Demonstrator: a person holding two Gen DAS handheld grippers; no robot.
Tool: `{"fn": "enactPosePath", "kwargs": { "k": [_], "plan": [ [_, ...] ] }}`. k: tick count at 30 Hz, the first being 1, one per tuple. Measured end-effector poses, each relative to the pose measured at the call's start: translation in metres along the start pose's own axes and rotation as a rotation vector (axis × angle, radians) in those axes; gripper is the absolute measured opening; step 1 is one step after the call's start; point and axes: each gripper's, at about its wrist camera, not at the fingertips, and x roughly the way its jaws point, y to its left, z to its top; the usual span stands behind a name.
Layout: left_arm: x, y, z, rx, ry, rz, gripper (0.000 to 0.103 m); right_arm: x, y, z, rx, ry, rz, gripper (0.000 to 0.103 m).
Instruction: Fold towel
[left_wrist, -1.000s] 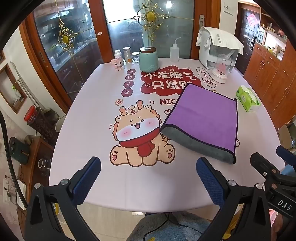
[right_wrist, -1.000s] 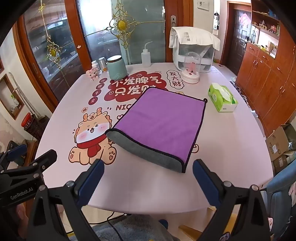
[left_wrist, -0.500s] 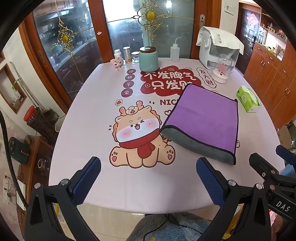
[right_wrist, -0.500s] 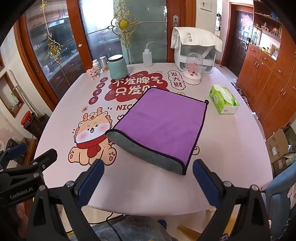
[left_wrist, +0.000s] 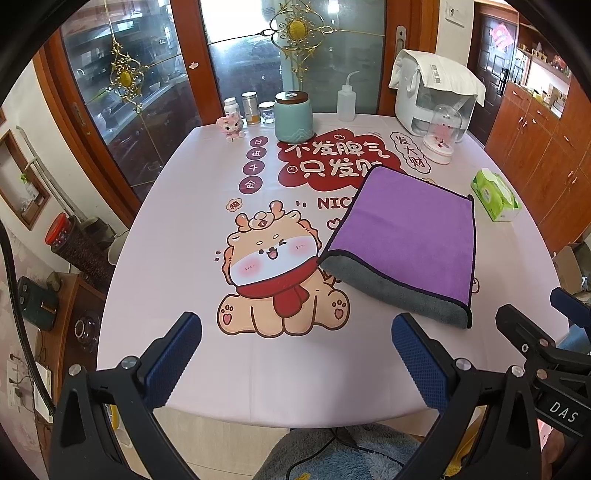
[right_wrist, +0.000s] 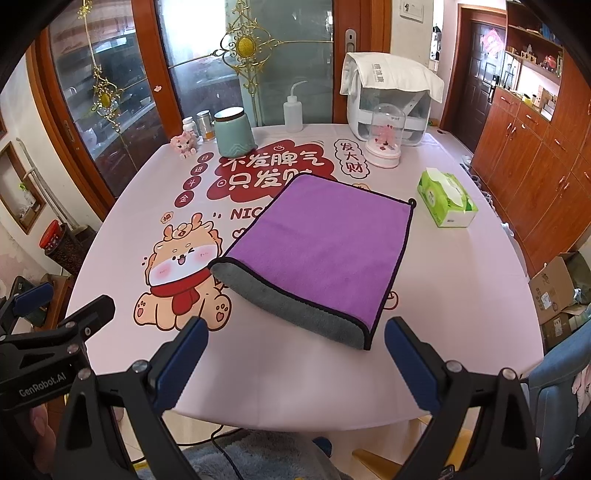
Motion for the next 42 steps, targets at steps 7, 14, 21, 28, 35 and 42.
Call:
{"fn": "enactPosePath", "kwargs": {
  "k": [7, 14, 21, 28, 35, 42],
  "plan": [
    [0.0005, 0.0013, 0.0013, 0.008, 0.0, -0.005, 0.102, 0.0007, 0.0008, 0.0007, 0.0, 0.002, -0.001, 0.097],
    [0.0012, 0.0035, 0.0038, 0.015, 0.002, -0.009, 0.102, 0.0009, 0.0016, 0.0008, 0.002, 0.001, -0.003, 0.097],
    [0.0015, 0.0045, 0.0064, 0.02, 0.009, -0.012, 0.102, 0.0026, 0.0003, 0.0012, 0.008, 0.002, -0.006, 0.097],
    [0.0032, 0.0059, 0.0084, 0.026, 0.013, -0.016, 0.102, 0.0042, 0.0006, 0.001, 0.01, 0.003, -0.009, 0.097],
    [0.0033, 0.0061, 0.0092, 0.026, 0.011, -0.02, 0.102, 0.0055, 0.0002, 0.0007, 0.01, 0.003, -0.013, 0.097],
    [0.0041, 0.0074, 0.01, 0.029, 0.007, -0.026, 0.102, 0.0036, 0.0019, 0.0008, 0.016, 0.005, -0.02, 0.097]
  ]
}}
